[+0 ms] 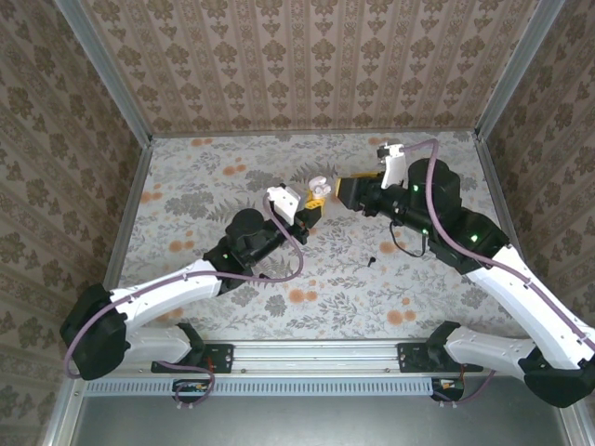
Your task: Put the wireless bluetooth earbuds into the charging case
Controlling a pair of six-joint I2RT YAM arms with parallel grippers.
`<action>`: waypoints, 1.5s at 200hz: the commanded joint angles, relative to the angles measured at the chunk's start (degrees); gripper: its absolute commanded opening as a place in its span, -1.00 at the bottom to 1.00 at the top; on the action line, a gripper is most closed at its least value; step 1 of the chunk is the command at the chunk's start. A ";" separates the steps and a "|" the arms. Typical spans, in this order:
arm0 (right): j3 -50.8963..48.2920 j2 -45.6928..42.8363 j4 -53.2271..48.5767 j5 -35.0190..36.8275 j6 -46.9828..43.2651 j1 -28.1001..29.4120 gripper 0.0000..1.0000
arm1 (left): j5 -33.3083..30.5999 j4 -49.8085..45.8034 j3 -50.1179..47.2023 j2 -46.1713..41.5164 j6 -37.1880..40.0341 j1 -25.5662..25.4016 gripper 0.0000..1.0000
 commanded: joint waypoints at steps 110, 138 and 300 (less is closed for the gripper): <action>-0.92 2.88 -8.14 -14.10 5.44 -1.70 -0.38 | 15.85 -5.19 0.14 -5.68 -1.89 3.05 -1.00; -2.13 2.68 -8.02 -14.10 7.28 -1.41 -0.41 | 16.38 -6.61 -1.34 -7.54 -0.90 3.27 -1.00; 0.26 6.00 -8.13 -6.46 3.15 4.54 -0.34 | 18.85 -8.34 -0.28 -6.17 -0.54 4.29 -1.00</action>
